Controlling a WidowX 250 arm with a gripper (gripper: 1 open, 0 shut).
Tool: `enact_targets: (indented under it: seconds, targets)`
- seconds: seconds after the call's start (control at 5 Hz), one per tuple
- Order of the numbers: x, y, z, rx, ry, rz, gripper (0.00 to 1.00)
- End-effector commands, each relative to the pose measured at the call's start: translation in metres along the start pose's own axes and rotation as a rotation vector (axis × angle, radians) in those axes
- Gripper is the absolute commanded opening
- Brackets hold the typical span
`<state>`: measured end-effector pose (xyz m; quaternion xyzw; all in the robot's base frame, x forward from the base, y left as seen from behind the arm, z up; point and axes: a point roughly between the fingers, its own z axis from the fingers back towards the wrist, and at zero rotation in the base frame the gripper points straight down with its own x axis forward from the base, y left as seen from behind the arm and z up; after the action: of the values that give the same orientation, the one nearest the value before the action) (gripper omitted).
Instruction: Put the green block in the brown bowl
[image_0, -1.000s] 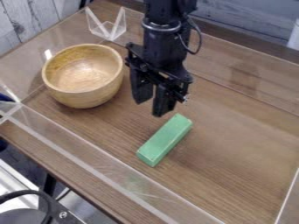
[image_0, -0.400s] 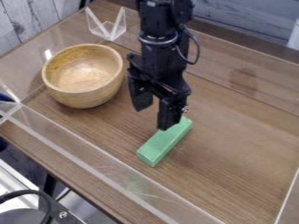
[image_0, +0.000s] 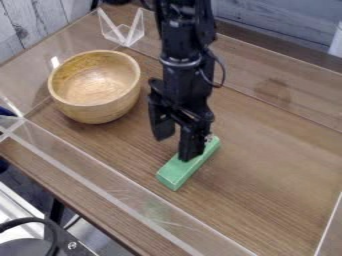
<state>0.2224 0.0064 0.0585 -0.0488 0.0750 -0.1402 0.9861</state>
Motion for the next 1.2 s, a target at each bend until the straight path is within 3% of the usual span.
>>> enact_targets:
  seconds: [0.0, 0.2, 0.6, 1.0]
  targets:
    - [0.008, 0.004, -0.003, 0.058, -0.004, -0.033, 1.00]
    - [0.009, 0.004, -0.015, 0.102, 0.033, -0.067, 1.00]
    - [0.028, -0.006, -0.027, 0.090, 0.076, -0.037, 1.00]
    - [0.021, -0.004, -0.029, 0.077, 0.037, -0.035, 1.00]
